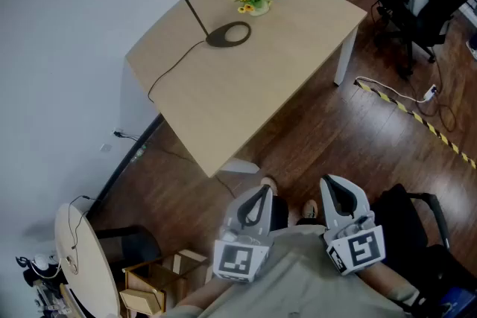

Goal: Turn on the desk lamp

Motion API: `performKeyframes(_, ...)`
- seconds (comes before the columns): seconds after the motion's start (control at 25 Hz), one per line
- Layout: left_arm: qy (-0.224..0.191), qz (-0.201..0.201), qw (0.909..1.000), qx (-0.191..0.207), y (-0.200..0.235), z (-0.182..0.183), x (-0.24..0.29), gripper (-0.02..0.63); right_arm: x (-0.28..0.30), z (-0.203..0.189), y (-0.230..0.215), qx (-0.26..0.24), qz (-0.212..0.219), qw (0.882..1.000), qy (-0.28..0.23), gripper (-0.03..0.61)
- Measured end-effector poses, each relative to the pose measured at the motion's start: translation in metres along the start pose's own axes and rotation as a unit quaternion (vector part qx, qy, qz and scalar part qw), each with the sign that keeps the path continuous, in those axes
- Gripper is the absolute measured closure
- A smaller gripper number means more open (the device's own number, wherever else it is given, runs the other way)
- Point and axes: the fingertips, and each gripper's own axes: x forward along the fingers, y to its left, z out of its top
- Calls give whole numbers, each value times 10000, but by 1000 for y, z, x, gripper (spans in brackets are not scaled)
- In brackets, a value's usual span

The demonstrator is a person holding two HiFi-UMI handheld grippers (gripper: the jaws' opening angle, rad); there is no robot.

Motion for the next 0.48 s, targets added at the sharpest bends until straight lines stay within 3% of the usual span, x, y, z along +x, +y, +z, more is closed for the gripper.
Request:
performKeyframes(0.28, -96, -387, 9992, -19, 19, 10, 35, 614, 26, 9, -13, 31, -417, 9991, 13, 578)
performKeyframes(0.48, -229, -437, 9987, -118, 61, 22, 54, 614, 69, 24, -4, -159, -482, 9987, 3, 578)
